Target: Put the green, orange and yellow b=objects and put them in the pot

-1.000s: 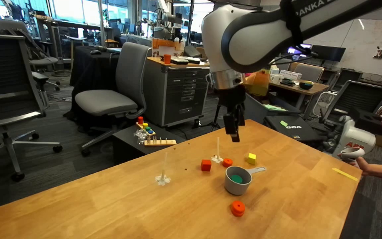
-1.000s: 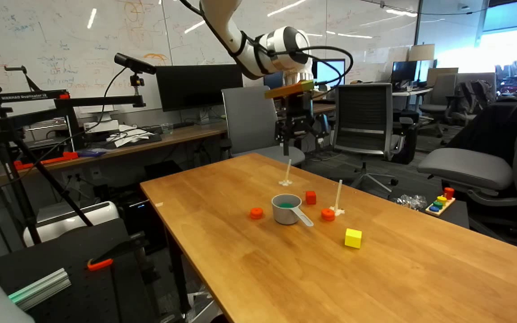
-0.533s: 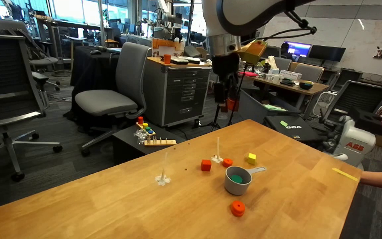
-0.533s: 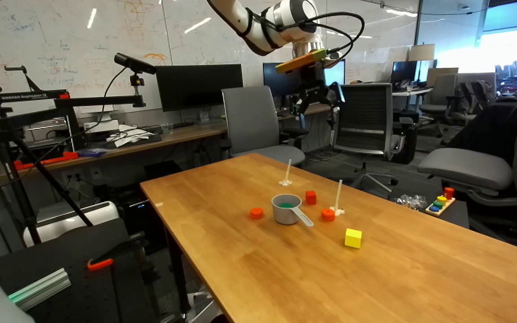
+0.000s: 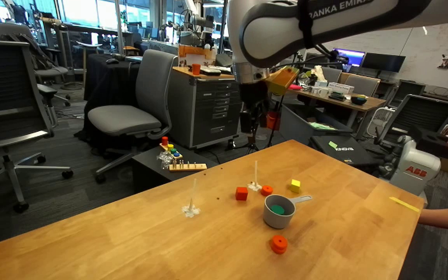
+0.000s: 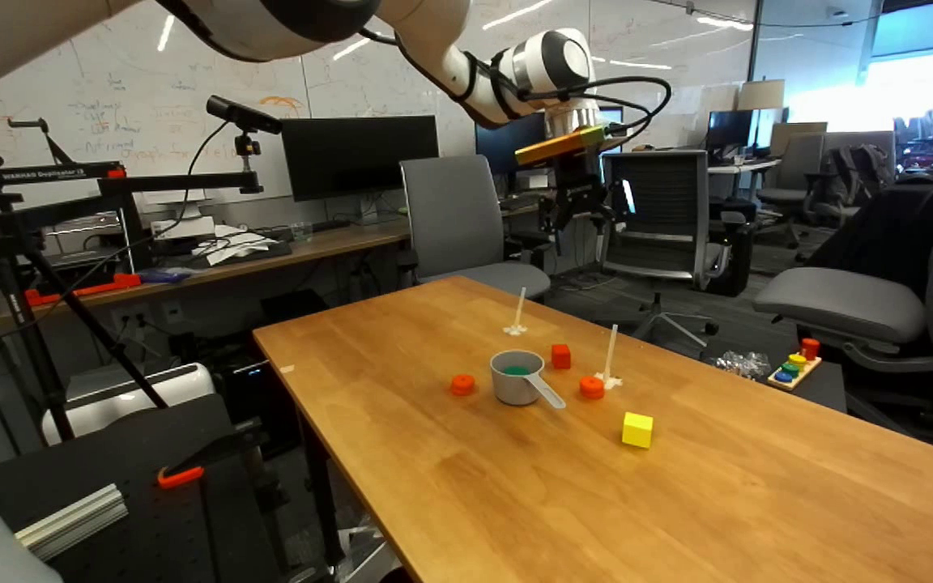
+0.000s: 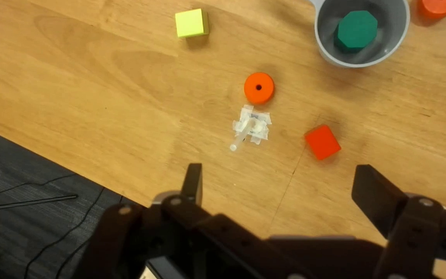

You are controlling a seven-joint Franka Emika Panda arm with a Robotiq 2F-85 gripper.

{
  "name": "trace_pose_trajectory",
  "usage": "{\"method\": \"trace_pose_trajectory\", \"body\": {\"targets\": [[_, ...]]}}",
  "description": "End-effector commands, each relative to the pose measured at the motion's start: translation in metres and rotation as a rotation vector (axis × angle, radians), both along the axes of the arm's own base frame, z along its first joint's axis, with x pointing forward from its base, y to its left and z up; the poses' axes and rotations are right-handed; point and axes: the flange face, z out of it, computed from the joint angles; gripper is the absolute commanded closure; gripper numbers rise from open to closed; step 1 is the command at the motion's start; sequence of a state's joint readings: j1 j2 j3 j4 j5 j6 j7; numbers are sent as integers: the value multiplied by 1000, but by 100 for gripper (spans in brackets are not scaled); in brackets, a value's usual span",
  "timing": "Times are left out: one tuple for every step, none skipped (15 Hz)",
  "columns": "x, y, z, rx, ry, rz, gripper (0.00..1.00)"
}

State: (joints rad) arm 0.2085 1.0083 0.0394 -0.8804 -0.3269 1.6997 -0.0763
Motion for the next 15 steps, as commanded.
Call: {"method": "trace_pose_trajectory", "body": {"targets": [[6, -7, -12, 13, 75, 58, 0], [3, -8, -17, 11, 116, 107, 0], [-1, -8, -19, 16, 170, 158, 0], [-2, -8, -22, 24, 203, 199, 0], [-6, -9, -23, 17, 247, 238, 0], [-9, -11, -24, 10, 289, 274, 0], [-12, -12, -26, 11, 333, 309, 0], [-15, -14, -27, 17, 375, 346, 0], [-16, -15, -28, 42, 406, 388, 0], [-17, -17, -29, 61, 433, 433, 0], [-22, -18, -33, 56, 488, 459, 0], [-21, -17, -35, 40, 426, 393, 0], [-21, -18, -37, 42, 437, 398, 0], [-22, -18, -38, 41, 438, 397, 0], [-22, -18, -39, 41, 438, 397, 0]]}}
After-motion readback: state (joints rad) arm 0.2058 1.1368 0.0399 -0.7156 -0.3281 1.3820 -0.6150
